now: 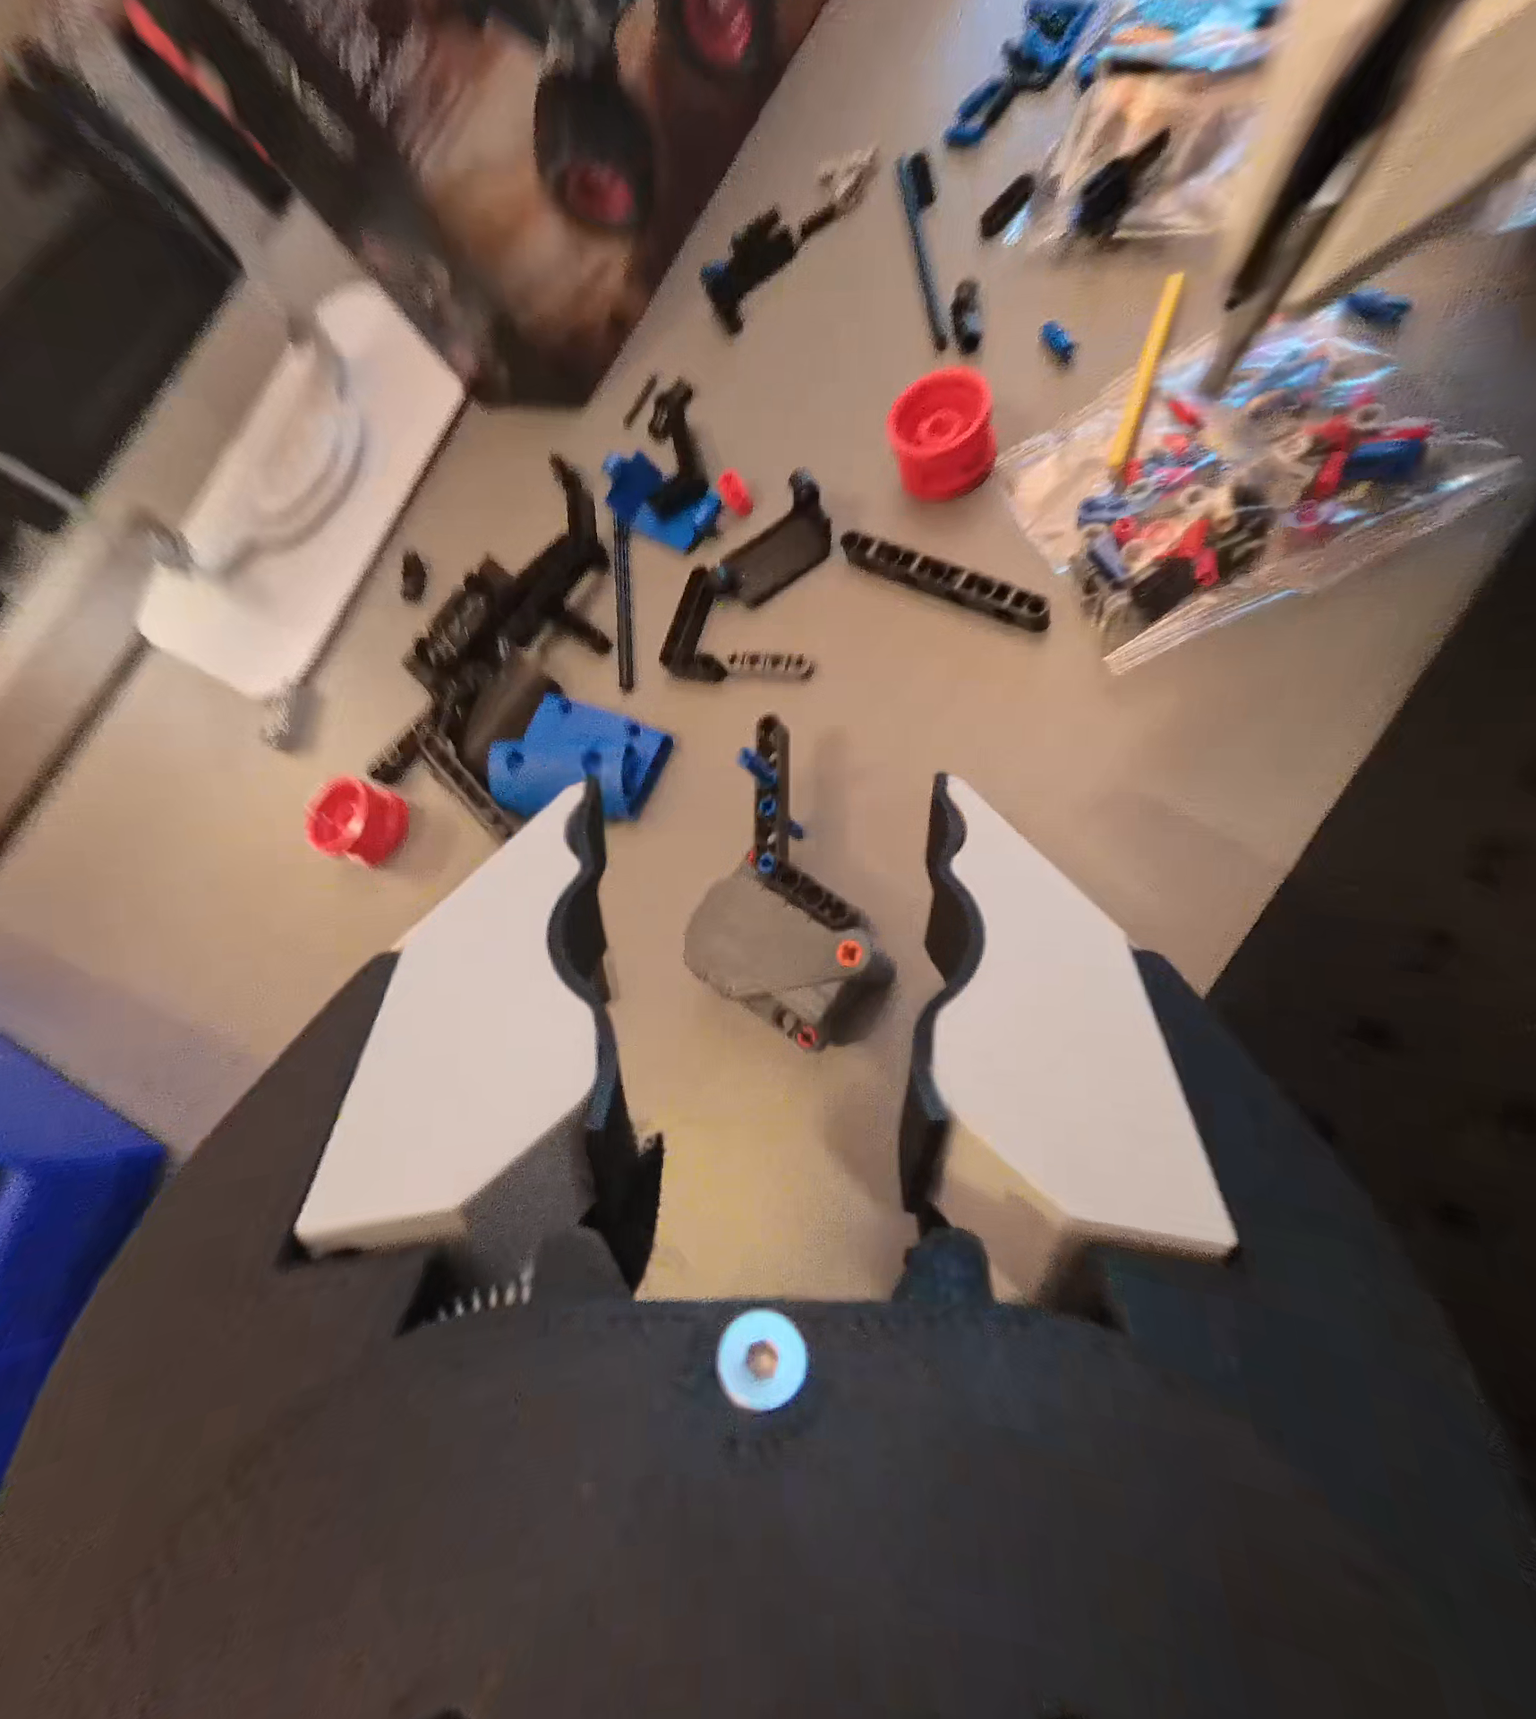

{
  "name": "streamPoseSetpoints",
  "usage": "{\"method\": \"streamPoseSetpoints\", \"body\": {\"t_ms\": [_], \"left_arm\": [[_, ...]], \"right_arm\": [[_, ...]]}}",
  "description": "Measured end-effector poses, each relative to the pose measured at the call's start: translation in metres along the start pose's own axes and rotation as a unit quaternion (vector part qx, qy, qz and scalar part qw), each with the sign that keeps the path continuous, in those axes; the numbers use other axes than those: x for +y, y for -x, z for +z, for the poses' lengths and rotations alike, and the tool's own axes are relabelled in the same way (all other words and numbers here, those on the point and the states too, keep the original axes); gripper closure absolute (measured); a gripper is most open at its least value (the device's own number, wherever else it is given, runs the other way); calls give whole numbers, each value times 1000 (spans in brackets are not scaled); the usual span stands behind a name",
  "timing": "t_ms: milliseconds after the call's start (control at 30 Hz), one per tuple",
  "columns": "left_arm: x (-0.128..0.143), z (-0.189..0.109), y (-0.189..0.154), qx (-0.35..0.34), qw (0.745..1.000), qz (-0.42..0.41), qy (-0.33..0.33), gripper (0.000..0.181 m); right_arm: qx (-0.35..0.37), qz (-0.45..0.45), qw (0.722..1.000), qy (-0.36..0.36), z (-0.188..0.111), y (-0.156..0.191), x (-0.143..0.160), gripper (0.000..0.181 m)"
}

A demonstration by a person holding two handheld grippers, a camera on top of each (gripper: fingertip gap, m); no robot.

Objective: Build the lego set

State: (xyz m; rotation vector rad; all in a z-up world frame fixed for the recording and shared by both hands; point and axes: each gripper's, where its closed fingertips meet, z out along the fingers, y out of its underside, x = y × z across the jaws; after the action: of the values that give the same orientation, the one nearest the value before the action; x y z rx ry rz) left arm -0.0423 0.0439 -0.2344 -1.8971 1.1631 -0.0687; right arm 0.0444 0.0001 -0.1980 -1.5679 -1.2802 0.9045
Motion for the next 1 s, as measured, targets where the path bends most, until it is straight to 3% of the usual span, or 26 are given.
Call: {"method": "streamPoseSetpoints", "body": {"t_ms": [100,267,433,633,800,900,1000], "left_arm": [[18,11,1,41,997,-63,27,110],[51,25,-5,88,992,-11,85,99],[51,29,-13,151,986,4,76,121],[54,30,-1,134,987,27,80,126],[61,13,16,99,990,32,95,126],[79,-2,28,64,980,98,160,127],[105,-24,47,25,939,201,279,127]], "right_arm": [[4,3,1000,-5,-1,-3,1,179],[-2,7,1000,-11,-3,-4,3,179],[-5,7,1000,-16,-4,-4,4,179],[-3,7,1000,-23,-6,-5,4,179],[-6,4,1000,-26,-8,-4,4,179],[-7,1,1000,-26,-8,-3,4,179],[-7,-3,1000,-25,-8,-1,4,179]]}}
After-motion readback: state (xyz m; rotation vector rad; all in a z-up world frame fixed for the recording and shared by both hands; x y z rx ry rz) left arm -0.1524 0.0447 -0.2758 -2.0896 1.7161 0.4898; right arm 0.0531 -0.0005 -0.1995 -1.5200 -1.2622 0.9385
